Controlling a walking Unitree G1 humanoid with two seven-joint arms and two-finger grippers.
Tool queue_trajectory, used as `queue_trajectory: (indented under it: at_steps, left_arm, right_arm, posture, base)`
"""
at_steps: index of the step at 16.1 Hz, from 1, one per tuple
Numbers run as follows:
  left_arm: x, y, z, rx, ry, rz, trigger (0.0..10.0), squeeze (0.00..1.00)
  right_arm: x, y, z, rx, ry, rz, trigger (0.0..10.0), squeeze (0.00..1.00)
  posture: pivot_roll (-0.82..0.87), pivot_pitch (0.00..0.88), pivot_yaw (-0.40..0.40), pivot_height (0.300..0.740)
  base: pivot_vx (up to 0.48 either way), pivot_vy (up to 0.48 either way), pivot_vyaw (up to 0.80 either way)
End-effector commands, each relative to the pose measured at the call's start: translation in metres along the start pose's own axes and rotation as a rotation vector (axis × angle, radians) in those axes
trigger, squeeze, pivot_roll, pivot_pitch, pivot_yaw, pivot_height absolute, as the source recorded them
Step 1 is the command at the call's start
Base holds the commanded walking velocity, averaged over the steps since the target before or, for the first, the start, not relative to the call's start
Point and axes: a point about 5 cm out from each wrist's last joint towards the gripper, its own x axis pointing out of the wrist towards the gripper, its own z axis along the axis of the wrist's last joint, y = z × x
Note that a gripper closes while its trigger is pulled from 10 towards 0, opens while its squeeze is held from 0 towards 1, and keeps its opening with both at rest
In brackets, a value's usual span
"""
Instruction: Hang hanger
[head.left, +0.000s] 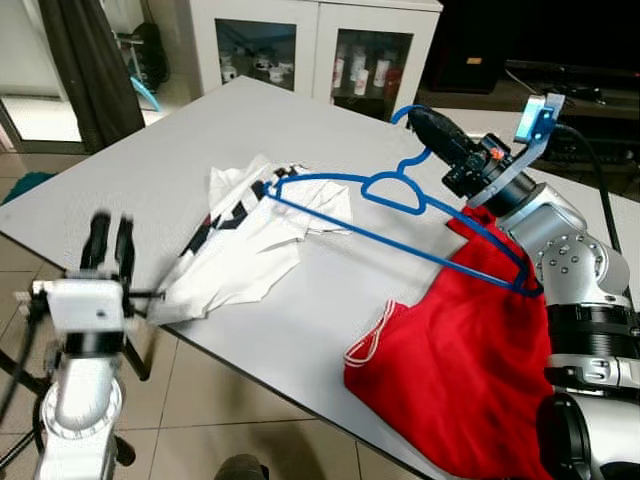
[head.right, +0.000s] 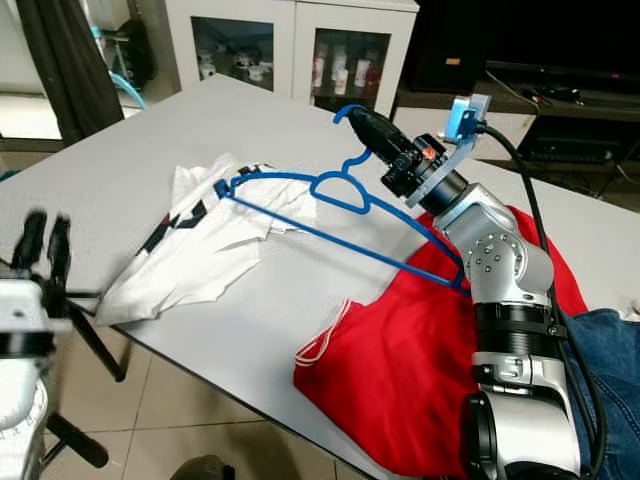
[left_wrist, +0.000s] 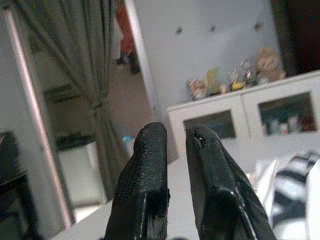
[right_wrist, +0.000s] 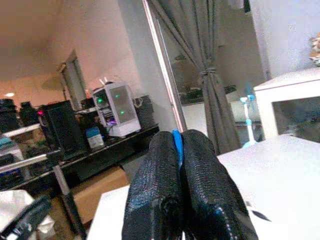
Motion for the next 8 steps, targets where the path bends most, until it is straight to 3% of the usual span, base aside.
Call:
queue_trajectory:
  at_steps: [1,2,4,6,8]
  left_arm:
    - [0.003,-0.002,0.001,-0.041,0.018,-0.040,10.0,0.00]
    - [0.004,-0.002,0.001,-0.061,0.035,-0.105,10.0,0.00]
    - [0.003,-0.001,-0.001,-0.005,0.057,-0.238,10.0,0.00]
    - [0.006,0.007,-0.001,0.098,0.073,-0.378,10.0,0.00]
    - [0.013,0.012,0.004,0.148,0.057,-0.421,10.0,0.00]
  right_arm:
    - [0.000,0.001,0.000,-0.074,0.025,-0.016,10.0,0.00]
    - [0.002,0.004,-0.005,-0.137,0.056,-0.016,10.0,0.00]
    - [0.006,0.010,-0.008,-0.223,0.061,0.000,10.0,0.00]
    - [0.013,0.030,-0.002,-0.356,0.011,0.107,10.0,0.00]
    - [0.015,0.042,-0.001,-0.430,0.001,0.181,10.0,0.00]
  posture:
    - [0.11,0.000,-0.054,0.740]
    - [0.11,0.000,-0.054,0.740]
    - [0.11,0.000,-0.054,0.740]
    - [0.11,0.000,-0.059,0.740]
    - [0.11,0.000,-0.059,0.740]
  base:
    - [0.000,0.000,0.00]
    - [0.000,0.000,0.00]
    - [0.000,0.000,0.00]
    - [0.000,0.000,0.00]
    - [0.000,0.000,0.00]
